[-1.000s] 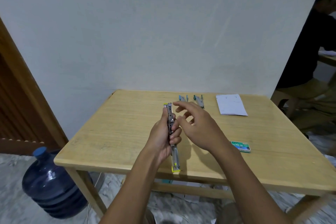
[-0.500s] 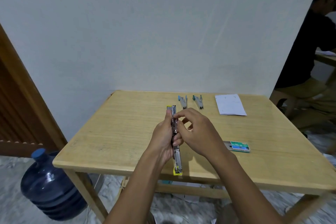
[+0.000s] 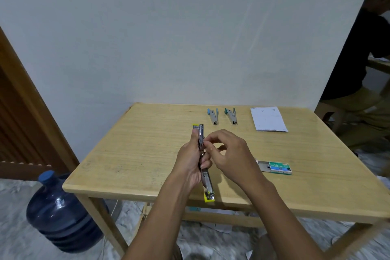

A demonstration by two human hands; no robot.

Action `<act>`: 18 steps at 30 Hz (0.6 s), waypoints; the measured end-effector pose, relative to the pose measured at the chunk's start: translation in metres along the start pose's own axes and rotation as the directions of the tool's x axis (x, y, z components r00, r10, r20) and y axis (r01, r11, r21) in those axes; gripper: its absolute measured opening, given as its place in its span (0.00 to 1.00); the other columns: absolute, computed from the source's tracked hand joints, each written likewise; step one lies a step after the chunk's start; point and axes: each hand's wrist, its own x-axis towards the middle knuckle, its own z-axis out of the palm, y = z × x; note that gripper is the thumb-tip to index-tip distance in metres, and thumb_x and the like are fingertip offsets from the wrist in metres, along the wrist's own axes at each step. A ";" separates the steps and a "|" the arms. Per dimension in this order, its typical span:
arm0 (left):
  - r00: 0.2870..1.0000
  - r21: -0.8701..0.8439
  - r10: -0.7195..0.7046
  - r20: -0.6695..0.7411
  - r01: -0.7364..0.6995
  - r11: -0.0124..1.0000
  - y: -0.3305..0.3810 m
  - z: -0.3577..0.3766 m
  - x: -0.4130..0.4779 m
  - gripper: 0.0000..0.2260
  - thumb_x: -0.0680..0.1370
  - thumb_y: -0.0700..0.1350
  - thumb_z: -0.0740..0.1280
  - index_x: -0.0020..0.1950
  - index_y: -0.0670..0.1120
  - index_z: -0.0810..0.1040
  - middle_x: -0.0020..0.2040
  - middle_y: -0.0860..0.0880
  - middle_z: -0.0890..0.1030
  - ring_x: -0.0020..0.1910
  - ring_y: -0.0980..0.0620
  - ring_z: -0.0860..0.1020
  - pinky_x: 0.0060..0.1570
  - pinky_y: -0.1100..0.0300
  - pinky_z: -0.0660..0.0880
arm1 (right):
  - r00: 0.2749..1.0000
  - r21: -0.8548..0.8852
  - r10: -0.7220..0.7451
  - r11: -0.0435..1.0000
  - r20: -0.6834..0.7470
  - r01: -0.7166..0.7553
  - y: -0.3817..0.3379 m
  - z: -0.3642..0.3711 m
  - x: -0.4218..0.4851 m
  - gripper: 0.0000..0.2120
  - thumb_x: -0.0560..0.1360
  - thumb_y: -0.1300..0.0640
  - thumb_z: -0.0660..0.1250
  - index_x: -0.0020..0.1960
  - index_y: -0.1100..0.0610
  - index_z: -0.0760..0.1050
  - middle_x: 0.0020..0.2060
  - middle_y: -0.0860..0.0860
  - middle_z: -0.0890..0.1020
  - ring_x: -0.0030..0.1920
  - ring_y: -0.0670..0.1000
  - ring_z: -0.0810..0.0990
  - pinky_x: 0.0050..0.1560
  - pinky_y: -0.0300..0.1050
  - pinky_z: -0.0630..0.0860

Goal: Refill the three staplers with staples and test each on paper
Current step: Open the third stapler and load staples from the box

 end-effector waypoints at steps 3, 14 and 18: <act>1.000 0.022 0.009 -0.004 -0.009 1.000 -0.001 0.000 0.000 0.20 0.82 0.56 0.60 0.42 0.40 0.73 0.22 0.50 0.65 0.16 0.56 0.61 0.15 0.66 0.58 | 1.000 -0.025 -0.002 1.000 0.031 0.002 0.003 -0.002 0.002 0.02 0.76 0.59 0.69 0.47 0.53 0.80 0.43 0.43 0.80 0.46 0.44 0.79 0.42 0.35 0.76; 1.000 0.192 -0.007 0.013 0.004 0.981 0.001 -0.004 -0.002 0.20 0.82 0.56 0.59 0.40 0.41 0.74 0.25 0.49 0.67 0.19 0.56 0.60 0.19 0.66 0.56 | 0.974 0.110 0.149 0.979 0.170 -0.169 0.010 -0.009 0.005 0.05 0.74 0.58 0.73 0.49 0.51 0.81 0.42 0.42 0.82 0.44 0.44 0.80 0.45 0.35 0.78; 1.000 0.260 -0.014 0.027 0.006 0.966 -0.001 -0.006 -0.002 0.21 0.82 0.57 0.59 0.40 0.41 0.74 0.25 0.49 0.68 0.19 0.56 0.60 0.19 0.66 0.56 | 0.948 0.142 0.177 0.965 0.263 -0.220 0.013 -0.013 0.006 0.04 0.76 0.59 0.72 0.50 0.54 0.82 0.40 0.45 0.85 0.43 0.40 0.82 0.44 0.30 0.75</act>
